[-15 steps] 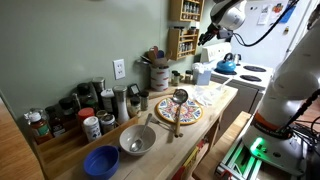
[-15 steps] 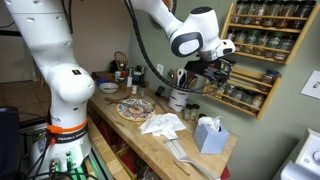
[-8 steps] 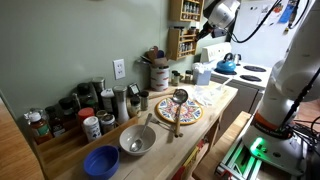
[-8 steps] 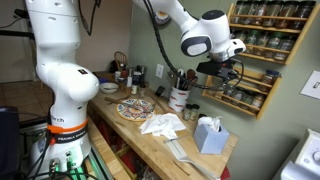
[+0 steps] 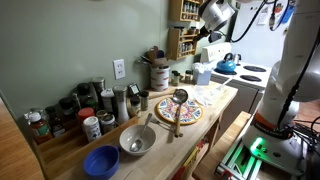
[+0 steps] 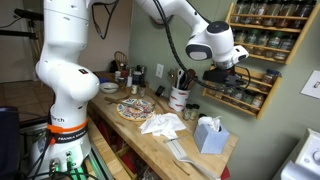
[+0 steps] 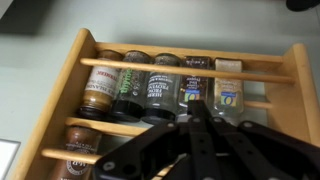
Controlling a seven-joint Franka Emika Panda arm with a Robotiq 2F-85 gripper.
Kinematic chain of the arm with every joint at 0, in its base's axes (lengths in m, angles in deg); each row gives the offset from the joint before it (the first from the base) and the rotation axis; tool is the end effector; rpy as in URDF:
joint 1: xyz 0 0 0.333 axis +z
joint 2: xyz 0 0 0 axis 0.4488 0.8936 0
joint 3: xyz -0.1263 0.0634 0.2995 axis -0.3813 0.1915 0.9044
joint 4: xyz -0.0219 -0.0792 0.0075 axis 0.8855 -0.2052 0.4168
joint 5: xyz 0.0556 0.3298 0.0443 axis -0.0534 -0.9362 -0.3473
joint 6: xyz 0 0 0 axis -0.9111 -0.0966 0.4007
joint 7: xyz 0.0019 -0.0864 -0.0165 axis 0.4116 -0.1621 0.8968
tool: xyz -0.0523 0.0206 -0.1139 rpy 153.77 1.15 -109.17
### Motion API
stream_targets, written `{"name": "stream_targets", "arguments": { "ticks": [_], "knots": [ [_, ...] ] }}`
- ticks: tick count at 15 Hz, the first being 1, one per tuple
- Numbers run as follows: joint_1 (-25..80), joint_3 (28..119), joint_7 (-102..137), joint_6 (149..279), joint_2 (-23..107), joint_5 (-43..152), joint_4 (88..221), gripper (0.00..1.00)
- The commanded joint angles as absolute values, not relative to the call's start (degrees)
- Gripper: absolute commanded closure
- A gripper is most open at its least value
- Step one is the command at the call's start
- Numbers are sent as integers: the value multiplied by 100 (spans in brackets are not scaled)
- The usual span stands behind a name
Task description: Move the two bottles on the bottom compartment of the bottom shelf to the left, then put one bottle on the space created
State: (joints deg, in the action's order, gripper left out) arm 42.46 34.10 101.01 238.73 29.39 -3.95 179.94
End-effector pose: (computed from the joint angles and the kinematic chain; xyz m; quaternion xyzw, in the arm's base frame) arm 0.4869 -0.2806 0.5023 0.9124 0.0450 0.4006 0.0706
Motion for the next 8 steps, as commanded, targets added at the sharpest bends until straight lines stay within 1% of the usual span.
{"name": "stream_targets", "arguments": {
  "ticks": [1, 5, 8],
  "knots": [
    [4222, 3410, 10174, 23855, 3015, -472, 17958, 99],
    [4205, 3411, 10197, 23815, 3099, -511, 17879, 100],
    [4122, 3501, 10553, 23753, 3308, -941, 17692, 100]
  ]
}}
